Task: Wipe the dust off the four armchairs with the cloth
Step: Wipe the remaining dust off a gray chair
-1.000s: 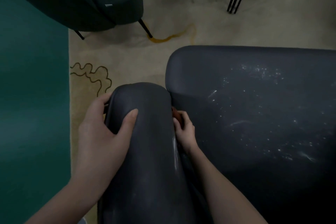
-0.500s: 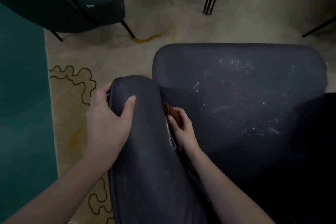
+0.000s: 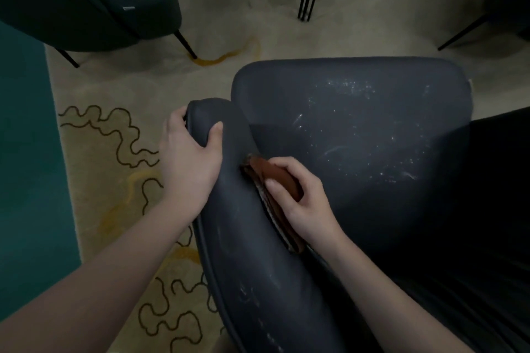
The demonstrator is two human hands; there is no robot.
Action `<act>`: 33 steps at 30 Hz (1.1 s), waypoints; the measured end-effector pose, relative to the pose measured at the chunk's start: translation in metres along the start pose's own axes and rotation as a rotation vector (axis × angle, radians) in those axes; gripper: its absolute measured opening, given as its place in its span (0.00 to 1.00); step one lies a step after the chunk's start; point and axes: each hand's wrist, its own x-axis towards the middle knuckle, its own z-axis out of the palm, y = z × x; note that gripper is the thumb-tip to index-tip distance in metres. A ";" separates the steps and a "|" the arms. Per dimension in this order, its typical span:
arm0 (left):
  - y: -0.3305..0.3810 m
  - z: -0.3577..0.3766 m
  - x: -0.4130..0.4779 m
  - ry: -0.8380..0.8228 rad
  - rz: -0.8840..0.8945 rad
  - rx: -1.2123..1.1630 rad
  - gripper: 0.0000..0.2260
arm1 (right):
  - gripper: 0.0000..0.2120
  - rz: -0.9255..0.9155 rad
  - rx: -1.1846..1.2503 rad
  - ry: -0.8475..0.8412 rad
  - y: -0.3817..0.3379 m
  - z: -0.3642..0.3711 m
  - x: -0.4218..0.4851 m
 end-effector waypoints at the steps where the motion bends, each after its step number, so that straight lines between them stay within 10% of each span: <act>1: 0.000 0.000 0.000 0.003 0.000 0.003 0.23 | 0.08 -0.054 -0.031 -0.004 -0.004 0.000 -0.003; 11: 0.000 0.000 0.000 0.012 0.007 0.016 0.25 | 0.09 0.129 -0.083 0.087 0.015 0.008 0.018; 19: -0.007 -0.003 0.001 -0.053 -0.085 -0.159 0.25 | 0.09 -0.297 -0.265 -0.142 -0.023 -0.003 -0.043; 27: -0.029 -0.021 -0.058 -0.049 -0.092 -0.385 0.17 | 0.12 -0.167 -0.231 -0.029 -0.036 0.003 -0.009; 33: -0.047 -0.036 -0.095 -0.023 -0.029 -0.464 0.17 | 0.12 -0.408 -0.394 -0.303 -0.044 0.008 -0.015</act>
